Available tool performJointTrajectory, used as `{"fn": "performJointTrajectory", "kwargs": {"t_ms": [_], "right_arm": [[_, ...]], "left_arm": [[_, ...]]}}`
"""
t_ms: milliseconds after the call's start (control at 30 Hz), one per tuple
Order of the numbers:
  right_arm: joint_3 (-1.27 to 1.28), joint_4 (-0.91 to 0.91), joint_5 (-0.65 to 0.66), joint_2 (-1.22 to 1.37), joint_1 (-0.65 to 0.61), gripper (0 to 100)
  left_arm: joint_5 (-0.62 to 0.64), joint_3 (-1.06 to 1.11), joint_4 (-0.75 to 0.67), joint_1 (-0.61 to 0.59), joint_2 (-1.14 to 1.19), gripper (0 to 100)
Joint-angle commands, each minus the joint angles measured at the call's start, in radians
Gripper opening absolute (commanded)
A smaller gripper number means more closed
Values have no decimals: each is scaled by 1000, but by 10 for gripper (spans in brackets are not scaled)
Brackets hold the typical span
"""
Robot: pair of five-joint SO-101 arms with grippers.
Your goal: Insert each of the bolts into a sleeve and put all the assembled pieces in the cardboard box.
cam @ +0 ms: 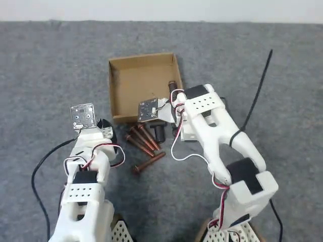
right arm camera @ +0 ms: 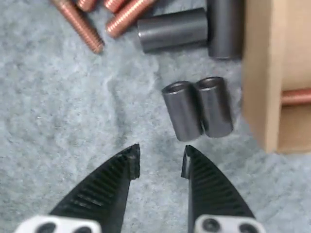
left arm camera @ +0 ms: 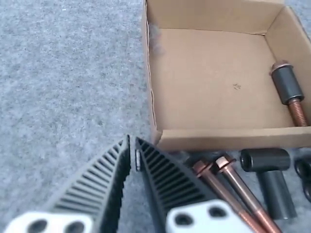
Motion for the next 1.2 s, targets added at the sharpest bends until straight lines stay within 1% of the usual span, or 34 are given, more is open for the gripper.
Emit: {"fn": "performJointTrajectory", "kwargs": {"t_ms": [0, 267, 967, 1033, 1167], "right_arm": [[-43, -19, 15, -4, -27, 130], [-41, -107, 15, 59, -36, 129], [-43, -163, 17, 182, -8, 128], [-43, -162, 15, 182, -8, 110], [-43, -163, 14, 182, -12, 13]], "left_arm": [[-9, -13, -37, 5, -29, 12], [-9, -13, -37, 5, -29, 12], [-9, -13, -37, 5, -29, 12], [-9, -13, -37, 5, -29, 12], [-9, -13, -37, 5, -29, 12]]}}
